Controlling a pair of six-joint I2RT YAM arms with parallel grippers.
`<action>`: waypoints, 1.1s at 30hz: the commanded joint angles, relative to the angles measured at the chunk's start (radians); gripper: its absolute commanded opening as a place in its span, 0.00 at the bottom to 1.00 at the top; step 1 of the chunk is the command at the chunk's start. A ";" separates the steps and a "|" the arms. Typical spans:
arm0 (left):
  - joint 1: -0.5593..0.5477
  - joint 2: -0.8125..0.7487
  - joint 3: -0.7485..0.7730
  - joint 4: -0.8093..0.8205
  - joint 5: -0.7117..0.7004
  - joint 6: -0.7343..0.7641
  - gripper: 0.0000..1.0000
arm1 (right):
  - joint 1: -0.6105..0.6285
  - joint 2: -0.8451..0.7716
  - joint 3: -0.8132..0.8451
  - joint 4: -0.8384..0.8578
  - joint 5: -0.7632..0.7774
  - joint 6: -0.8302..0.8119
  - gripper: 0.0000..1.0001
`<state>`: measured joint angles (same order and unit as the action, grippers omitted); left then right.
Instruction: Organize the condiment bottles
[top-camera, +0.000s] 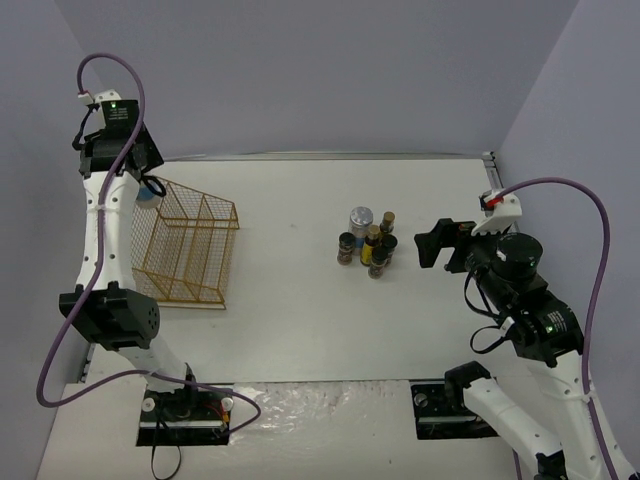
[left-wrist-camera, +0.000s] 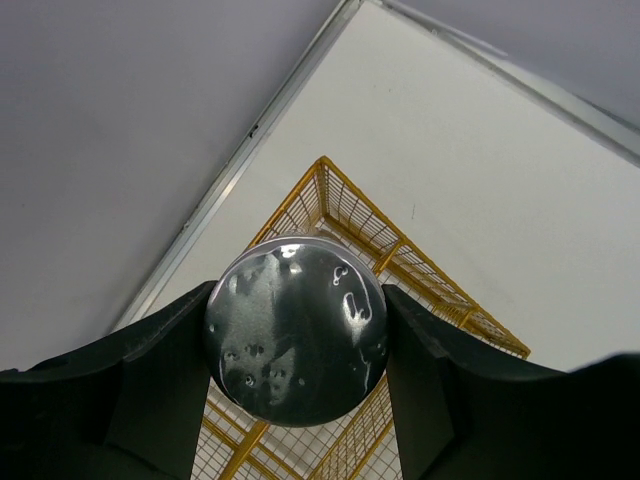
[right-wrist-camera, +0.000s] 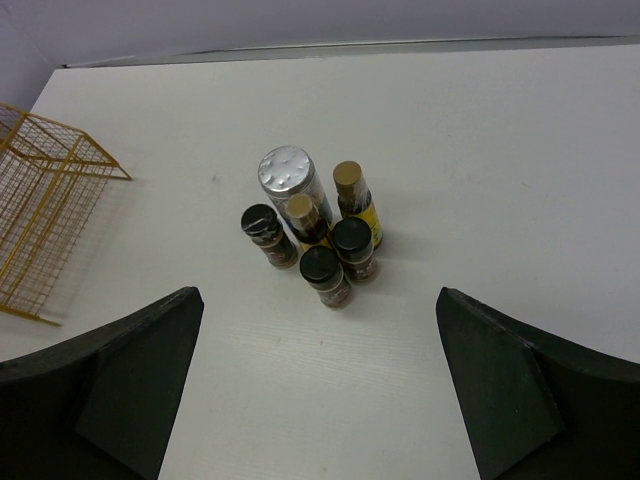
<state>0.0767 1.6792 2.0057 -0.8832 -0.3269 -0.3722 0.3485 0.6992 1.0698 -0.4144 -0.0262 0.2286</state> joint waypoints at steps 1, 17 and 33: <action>0.012 -0.058 -0.035 0.150 -0.048 -0.061 0.00 | 0.006 0.016 -0.013 0.083 -0.032 -0.044 1.00; 0.012 -0.004 -0.156 0.157 -0.073 -0.188 0.00 | 0.009 0.008 -0.095 0.106 -0.097 -0.045 1.00; 0.012 -0.009 -0.332 0.307 -0.114 -0.250 0.12 | 0.009 -0.002 -0.125 0.109 -0.086 -0.062 1.00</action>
<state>0.0856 1.6953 1.6485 -0.6937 -0.3948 -0.5937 0.3489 0.6956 0.9394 -0.3782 -0.1024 0.1806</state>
